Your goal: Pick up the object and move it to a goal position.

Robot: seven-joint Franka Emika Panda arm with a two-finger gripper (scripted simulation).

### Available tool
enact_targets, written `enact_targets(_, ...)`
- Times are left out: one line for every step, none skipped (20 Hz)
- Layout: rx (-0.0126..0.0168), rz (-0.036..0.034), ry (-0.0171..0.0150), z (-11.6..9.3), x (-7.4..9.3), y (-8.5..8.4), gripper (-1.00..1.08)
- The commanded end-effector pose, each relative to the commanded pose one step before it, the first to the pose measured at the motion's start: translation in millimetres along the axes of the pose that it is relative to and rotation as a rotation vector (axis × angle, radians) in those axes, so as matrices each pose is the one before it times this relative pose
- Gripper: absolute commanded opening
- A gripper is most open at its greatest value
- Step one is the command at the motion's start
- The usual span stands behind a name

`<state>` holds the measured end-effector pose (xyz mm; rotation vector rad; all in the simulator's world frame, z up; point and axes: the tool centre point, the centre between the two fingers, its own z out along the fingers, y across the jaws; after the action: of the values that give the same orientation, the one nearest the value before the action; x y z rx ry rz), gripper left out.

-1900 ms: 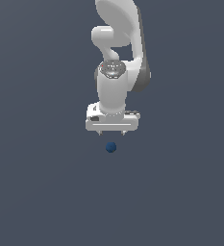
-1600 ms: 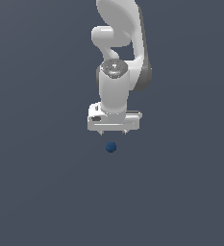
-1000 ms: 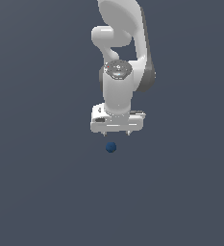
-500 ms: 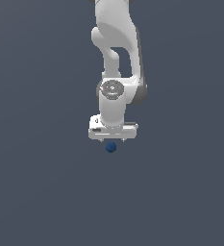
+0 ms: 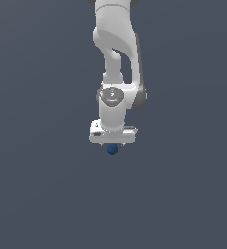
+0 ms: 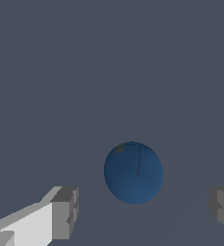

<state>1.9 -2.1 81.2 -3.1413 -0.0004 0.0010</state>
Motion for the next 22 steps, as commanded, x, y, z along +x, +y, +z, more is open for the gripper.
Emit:
enact_targets(0.0,-0.00008,-0.00039,4.27,-0.21,-0.05,1.0)
enact_targets(0.0,0.0,0.0,3.13,-0.08,-0.01,1.0)
enact_targets(0.0,0.0,0.0,3.81,-0.11,-0.01,1.0)
enact_targets(0.0,0.0,0.0,4.48,-0.14,-0.01,1.0)
enact_targets(0.0,0.0,0.0,5.13,-0.17,-0.01,1.0)
enact_targets(-0.00017,0.00042,0.00052,5.41,-0.22,0.24,1.0)
enact_targets(0.0,0.0,0.0,5.51,-0.17,-0.01,1.0)
enact_targets(0.0,0.0,0.0,4.79,-0.1,-0.01,1.0)
enact_targets(0.0,0.0,0.0,4.08,-0.02,-0.01,1.0)
enact_targets(0.0,0.0,0.0,3.36,0.07,-0.01,1.0)
enact_targets(-0.00016,0.00043,0.00052,2.31,0.15,0.25,1.0)
enact_targets(0.0,0.0,0.0,1.9,0.25,-0.01,1.0)
enact_targets(0.0,0.0,0.0,1.23,0.31,0.0,1.0)
enact_targets(0.0,0.0,0.0,0.64,0.28,0.0,1.0)
enact_targets(0.0,0.0,0.0,0.18,0.12,0.0,1.0)
enact_targets(0.0,0.0,0.0,0.0,0.0,0.0,-1.0)
enact_targets(0.0,0.0,0.0,0.0,0.0,0.0,-1.0)
enact_targets(0.0,0.0,0.0,0.0,0.0,0.0,-1.0)
enact_targets(0.0,0.0,0.0,0.0,0.0,0.0,-1.0)
enact_targets(0.0,0.0,0.0,0.0,0.0,0.0,-1.0)
enact_targets(0.0,0.0,0.0,0.0,0.0,0.0,-1.0)
enact_targets(0.0,0.0,0.0,0.0,0.0,0.0,-1.0)
